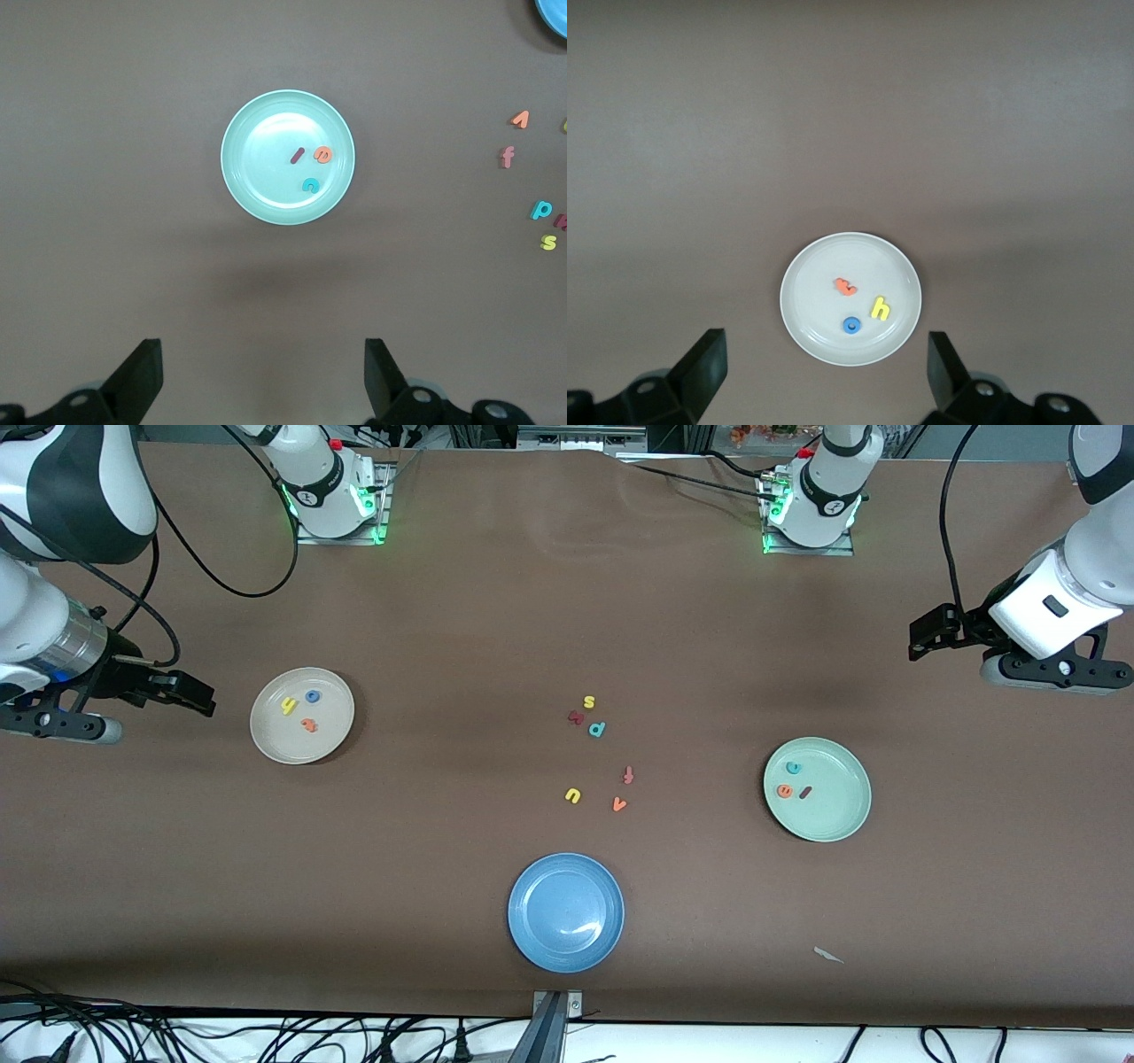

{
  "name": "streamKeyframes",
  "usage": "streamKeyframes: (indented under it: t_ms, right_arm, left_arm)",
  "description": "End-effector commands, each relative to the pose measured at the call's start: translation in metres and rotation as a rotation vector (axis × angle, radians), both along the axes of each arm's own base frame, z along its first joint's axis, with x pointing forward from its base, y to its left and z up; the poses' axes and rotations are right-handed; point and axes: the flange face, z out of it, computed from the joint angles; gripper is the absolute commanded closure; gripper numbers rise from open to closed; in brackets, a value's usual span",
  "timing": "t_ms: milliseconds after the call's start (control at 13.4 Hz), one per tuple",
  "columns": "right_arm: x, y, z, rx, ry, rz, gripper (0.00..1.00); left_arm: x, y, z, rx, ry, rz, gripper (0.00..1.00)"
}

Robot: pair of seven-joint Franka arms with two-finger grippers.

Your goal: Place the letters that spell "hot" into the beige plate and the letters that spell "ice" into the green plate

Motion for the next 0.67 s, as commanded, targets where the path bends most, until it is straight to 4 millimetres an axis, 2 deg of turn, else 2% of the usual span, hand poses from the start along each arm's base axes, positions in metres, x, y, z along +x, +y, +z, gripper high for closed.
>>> streamKeyframes:
  t_ms: [0, 598]
  right_arm:
    - [-0.0042, 0.0013, 0.0009, -0.007, -0.005, 0.006, 0.0]
    - [-0.0055, 0.0012, -0.0008, -0.008, -0.002, 0.006, 0.0]
  left_arm:
    - [0.0009, 0.0004, 0.0061, -0.015, 0.004, -0.019, 0.0]
    - [0.0009, 0.0004, 0.0061, -0.015, 0.004, -0.019, 0.0]
